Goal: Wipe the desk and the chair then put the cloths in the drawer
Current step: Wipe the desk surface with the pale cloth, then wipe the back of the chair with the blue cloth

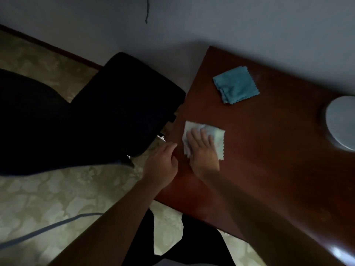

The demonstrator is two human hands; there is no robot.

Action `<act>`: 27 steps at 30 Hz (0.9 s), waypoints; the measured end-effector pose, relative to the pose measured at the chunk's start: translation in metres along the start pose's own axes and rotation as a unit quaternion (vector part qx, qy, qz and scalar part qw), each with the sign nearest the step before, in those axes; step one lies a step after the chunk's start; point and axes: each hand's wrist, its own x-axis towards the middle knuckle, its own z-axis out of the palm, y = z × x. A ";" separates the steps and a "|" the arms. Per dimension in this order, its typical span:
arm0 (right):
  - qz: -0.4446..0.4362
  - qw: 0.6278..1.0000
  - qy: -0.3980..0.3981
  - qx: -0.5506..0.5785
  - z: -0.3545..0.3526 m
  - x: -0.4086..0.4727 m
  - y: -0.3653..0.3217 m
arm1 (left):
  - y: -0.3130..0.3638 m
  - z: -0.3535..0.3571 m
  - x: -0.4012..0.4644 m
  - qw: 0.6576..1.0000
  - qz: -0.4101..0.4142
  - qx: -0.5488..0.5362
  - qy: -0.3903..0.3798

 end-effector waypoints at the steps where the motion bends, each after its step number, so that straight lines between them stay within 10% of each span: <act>1: 0.000 1.000 0.019 0.012 0.008 -0.020 -0.011 | -0.001 -0.002 -0.001 1.000 0.012 0.003 -0.006; 13: 0.271 0.940 0.132 0.158 0.035 -0.114 -0.127 | -0.051 -0.023 -0.048 0.981 0.171 0.056 -0.067; 22: 0.378 0.716 0.211 0.548 -0.004 -0.124 -0.208 | -0.092 -0.062 -0.074 0.977 0.209 0.021 0.025; 27: 0.335 0.697 0.218 0.596 -0.013 -0.137 -0.259 | -0.112 -0.089 -0.107 0.974 0.209 -0.013 0.090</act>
